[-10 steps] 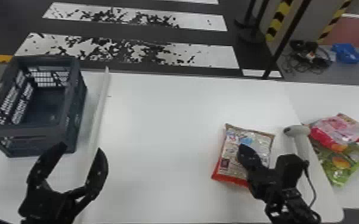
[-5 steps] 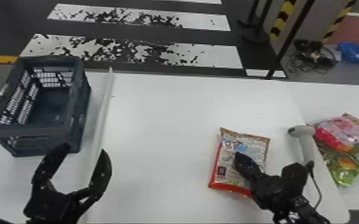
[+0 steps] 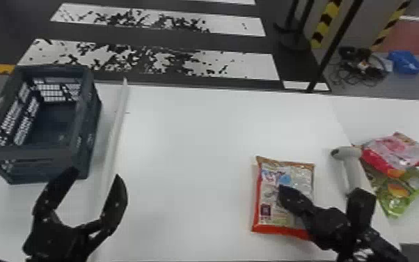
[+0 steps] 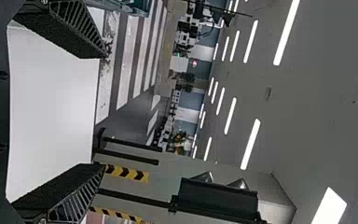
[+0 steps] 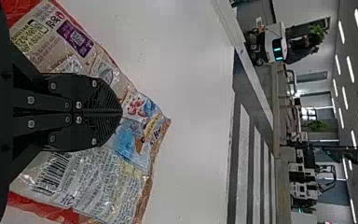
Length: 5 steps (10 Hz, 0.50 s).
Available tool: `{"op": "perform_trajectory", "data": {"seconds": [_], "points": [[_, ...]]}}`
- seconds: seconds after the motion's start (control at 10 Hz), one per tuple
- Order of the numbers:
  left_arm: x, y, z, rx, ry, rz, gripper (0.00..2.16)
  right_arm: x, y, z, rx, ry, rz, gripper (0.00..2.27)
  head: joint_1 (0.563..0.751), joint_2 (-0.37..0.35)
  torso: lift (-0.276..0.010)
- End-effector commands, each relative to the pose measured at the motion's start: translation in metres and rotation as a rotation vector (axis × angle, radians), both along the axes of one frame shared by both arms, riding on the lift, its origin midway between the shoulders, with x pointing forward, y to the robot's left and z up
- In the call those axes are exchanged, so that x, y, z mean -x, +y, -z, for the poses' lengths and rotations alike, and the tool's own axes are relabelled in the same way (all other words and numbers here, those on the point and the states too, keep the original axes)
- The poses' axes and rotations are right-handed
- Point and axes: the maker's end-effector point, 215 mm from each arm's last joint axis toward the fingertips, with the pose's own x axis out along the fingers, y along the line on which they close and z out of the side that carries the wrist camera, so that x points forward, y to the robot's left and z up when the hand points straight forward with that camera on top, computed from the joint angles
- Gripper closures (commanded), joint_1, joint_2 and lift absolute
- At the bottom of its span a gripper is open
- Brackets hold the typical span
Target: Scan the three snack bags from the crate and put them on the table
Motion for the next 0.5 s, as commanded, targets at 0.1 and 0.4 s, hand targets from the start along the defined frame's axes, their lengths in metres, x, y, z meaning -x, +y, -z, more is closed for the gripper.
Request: {"op": "perform_trajectory", "data": {"seconds": [0.1,0.4], "points": [[0.0014,-0.0029,-0.0003,-0.004,-0.001,0.005,0.03,0.0071,0.013,0.0038,0.001,0.018,-0.062,2.16,0.695,-0.121,-0.094],[0.0033,-0.0021,-0.0031,-0.005,-0.009,0.004,0.03,0.0081,0.0147,-0.0025,0.008,0.019,-0.108,2.16,0.695,-0.103,-0.094]]}}
